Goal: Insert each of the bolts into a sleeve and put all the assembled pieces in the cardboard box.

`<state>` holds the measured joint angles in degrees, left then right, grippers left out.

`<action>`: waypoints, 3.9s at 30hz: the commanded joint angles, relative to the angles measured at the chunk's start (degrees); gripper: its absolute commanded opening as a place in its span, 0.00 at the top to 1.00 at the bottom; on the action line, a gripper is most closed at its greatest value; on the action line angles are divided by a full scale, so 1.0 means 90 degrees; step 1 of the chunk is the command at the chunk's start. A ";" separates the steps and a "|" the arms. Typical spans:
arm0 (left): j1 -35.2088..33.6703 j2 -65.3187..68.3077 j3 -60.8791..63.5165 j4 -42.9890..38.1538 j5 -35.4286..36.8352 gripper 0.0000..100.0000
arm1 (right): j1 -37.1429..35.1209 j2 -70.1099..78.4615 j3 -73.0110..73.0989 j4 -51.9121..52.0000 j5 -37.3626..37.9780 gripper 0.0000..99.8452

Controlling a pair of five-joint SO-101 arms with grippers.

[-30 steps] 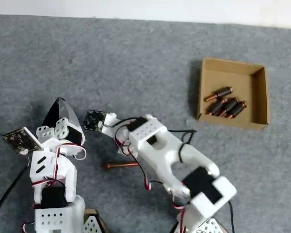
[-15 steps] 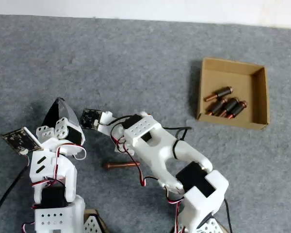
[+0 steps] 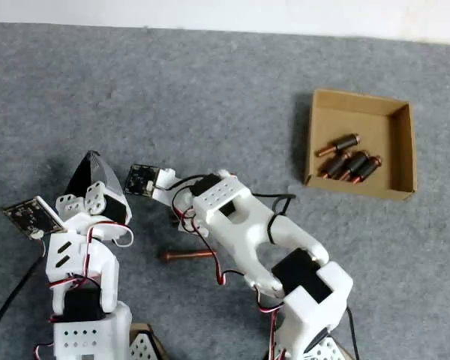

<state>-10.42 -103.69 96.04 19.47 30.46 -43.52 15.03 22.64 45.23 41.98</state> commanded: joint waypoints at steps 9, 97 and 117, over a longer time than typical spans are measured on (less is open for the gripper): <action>-0.0024 -0.0103 0.0122 -0.0127 -0.0049 0.99 | 0.0317 -0.0171 -0.0073 0.0044 0.0000 1.00; 0.0151 -0.0093 0.0122 -0.0107 -0.0059 0.99 | 0.2398 -0.1460 0.1099 0.0415 0.2364 0.91; 0.0327 -0.0093 0.0122 -0.0107 -0.0772 0.99 | 0.2525 -0.2398 0.0806 0.0444 0.1954 0.79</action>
<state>-9.80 -103.69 96.04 19.47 26.51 -21.54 -6.15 34.07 49.36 59.91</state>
